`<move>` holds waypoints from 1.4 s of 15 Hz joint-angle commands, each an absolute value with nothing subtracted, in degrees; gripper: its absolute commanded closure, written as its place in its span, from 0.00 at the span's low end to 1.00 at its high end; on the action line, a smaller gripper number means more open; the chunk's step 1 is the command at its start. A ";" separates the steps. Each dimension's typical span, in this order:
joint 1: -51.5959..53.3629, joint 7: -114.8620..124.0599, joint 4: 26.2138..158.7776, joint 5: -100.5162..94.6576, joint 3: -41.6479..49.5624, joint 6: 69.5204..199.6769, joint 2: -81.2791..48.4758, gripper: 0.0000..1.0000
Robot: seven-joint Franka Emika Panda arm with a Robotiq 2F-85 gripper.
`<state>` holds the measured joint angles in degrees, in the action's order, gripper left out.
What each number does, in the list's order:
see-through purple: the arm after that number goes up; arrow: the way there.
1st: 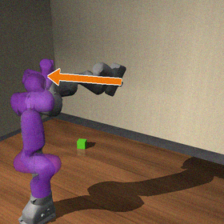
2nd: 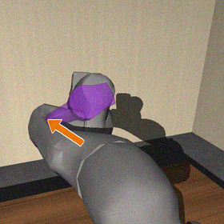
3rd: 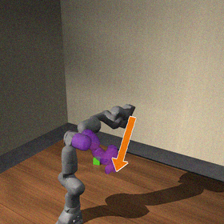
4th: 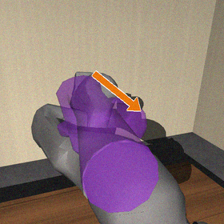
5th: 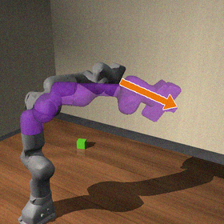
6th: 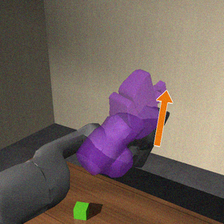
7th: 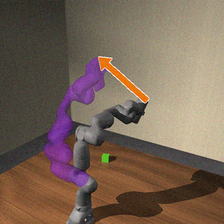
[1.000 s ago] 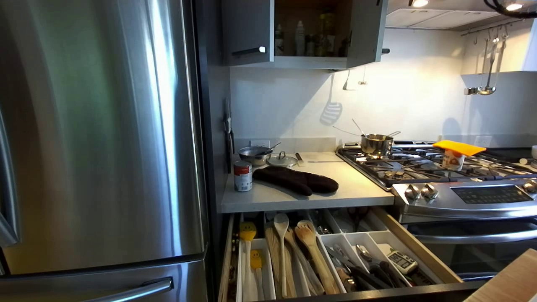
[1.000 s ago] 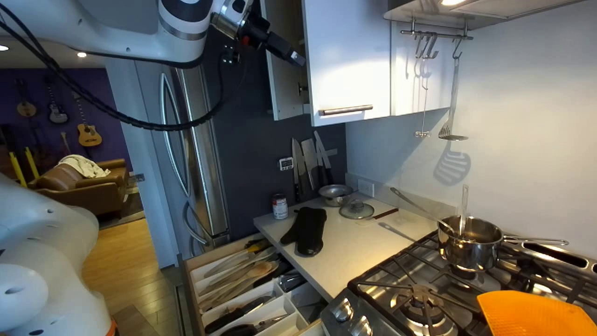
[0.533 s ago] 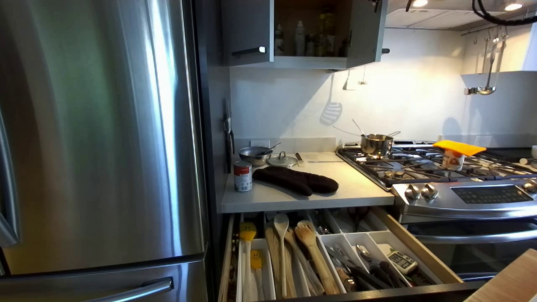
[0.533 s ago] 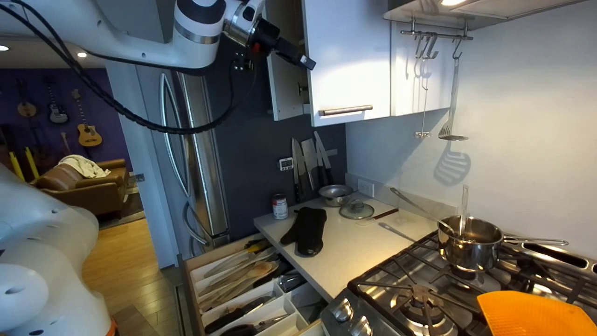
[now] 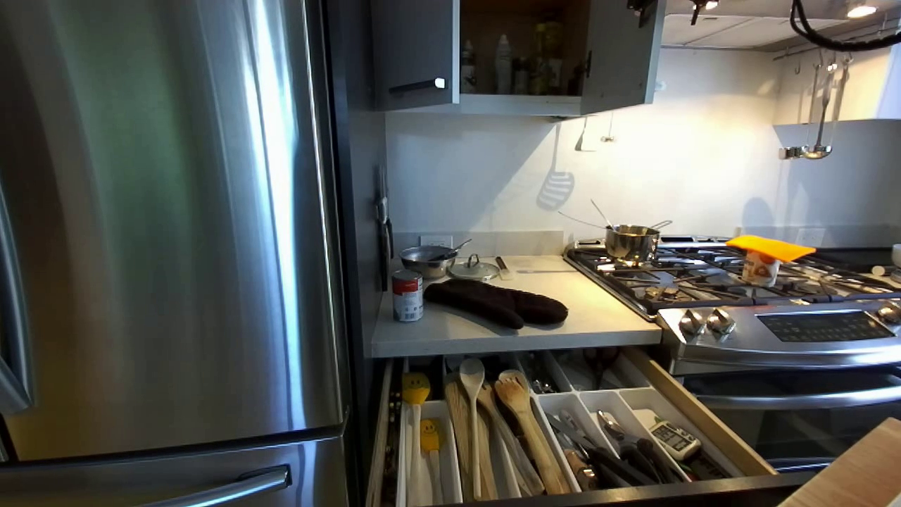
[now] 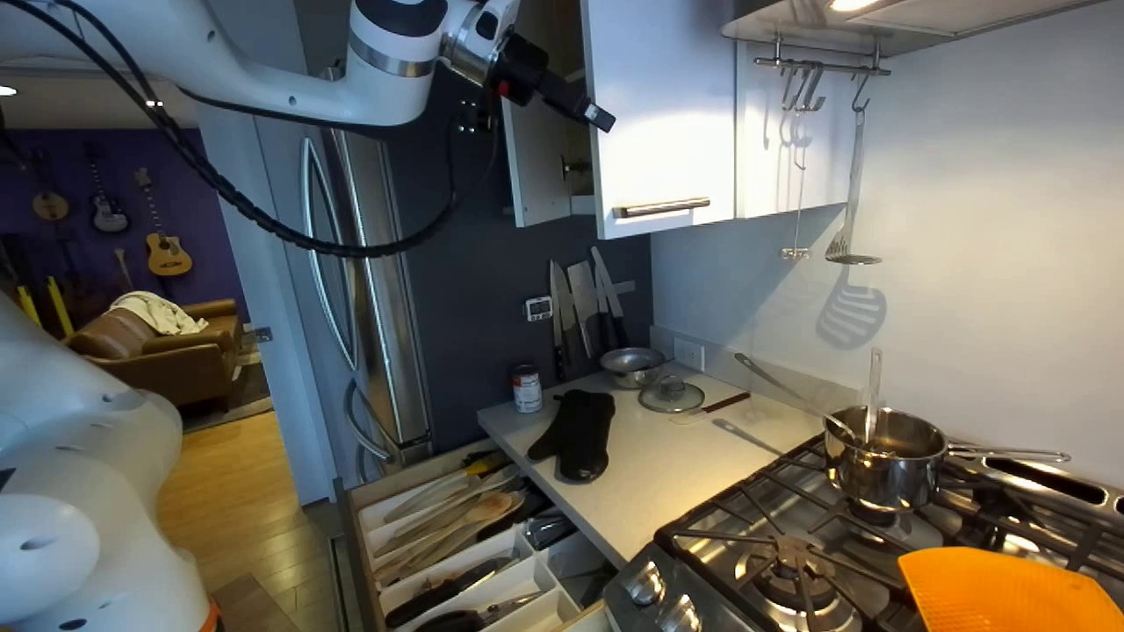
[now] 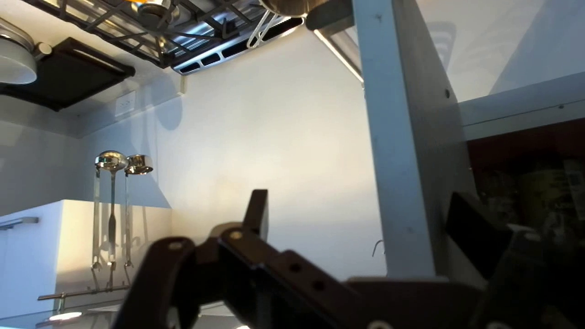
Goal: Open the cabinet's right door completely
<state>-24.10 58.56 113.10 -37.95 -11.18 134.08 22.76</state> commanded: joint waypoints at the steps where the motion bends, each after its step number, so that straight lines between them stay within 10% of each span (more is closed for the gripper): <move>1: -21.15 60.84 111.20 -40.51 -8.40 131.28 21.27 0.00; 21: -17.54 64.57 109.39 -44.46 -3.65 128.07 19.29 0.00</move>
<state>-18.83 62.40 110.57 -42.29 -4.85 130.21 20.26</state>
